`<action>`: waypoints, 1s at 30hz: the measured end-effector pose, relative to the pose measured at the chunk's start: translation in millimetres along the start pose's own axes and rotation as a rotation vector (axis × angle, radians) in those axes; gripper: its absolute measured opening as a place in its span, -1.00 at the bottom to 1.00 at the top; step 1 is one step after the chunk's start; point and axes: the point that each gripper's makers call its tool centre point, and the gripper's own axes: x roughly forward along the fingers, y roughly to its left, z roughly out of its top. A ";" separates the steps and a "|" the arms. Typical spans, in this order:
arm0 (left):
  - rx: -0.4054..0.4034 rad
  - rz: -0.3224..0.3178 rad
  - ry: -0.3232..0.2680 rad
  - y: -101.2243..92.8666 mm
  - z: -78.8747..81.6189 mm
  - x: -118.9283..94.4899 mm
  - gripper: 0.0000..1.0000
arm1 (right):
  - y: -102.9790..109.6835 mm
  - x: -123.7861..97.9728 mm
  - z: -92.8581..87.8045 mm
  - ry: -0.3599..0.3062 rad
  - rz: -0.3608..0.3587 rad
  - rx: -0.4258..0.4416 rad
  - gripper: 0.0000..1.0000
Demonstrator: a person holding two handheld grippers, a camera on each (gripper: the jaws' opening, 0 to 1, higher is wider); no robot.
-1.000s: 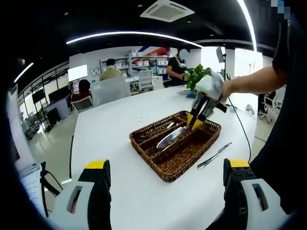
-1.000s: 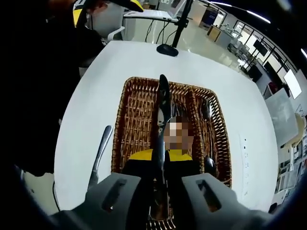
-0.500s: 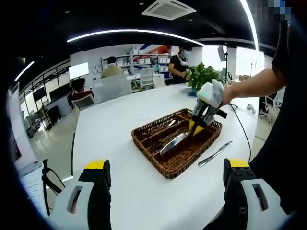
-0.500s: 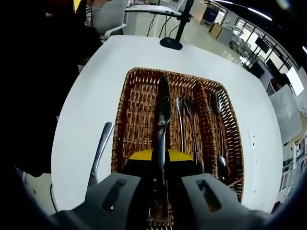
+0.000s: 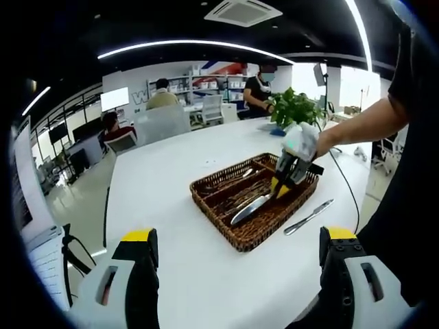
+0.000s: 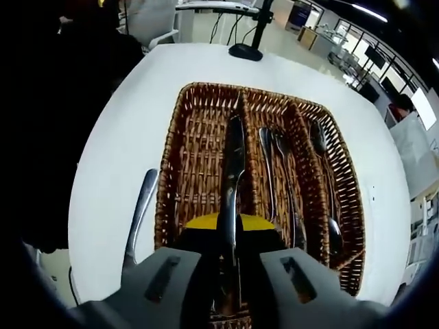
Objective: Arrange the knives, forks, and spoons in their matching storage slots by inserting each utensil handle-first until every utensil is classified and aligned in the correct compartment
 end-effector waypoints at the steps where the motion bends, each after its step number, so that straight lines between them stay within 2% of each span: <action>1: 0.000 0.001 0.001 -0.4 -0.3 -0.5 0.99 | 0.7 1.9 -2.1 0.008 0.001 0.004 -0.88; 8: 0.002 0.008 0.005 0.0 -3.0 -1.1 0.99 | 3.3 10.3 -8.4 0.044 -0.026 -0.005 -0.87; 9: 0.001 0.008 0.003 -0.1 -2.9 -1.2 0.99 | 3.4 11.1 -5.8 0.027 -0.028 -0.004 -0.87; 15: 0.001 0.006 0.005 -2.8 -3.1 -0.6 0.99 | 3.7 13.3 -4.3 0.030 -0.038 -0.031 -0.87; 17: -0.001 0.006 0.004 -2.5 -3.4 -0.6 0.99 | 1.8 14.3 -5.0 0.038 -0.043 -0.071 -0.86; 22: 0.000 0.006 -0.002 -2.2 -2.7 -0.1 0.99 | 4.4 18.4 -6.6 0.038 -0.033 -0.048 -0.85; 24: 0.001 0.005 -0.003 -2.6 -2.6 0.2 0.99 | 5.8 19.6 -5.9 0.032 -0.034 -0.096 -0.84; 30: 0.004 -0.005 -0.009 -8.0 -0.9 2.5 0.99 | 4.6 19.7 -5.0 0.007 -0.074 -0.071 -0.83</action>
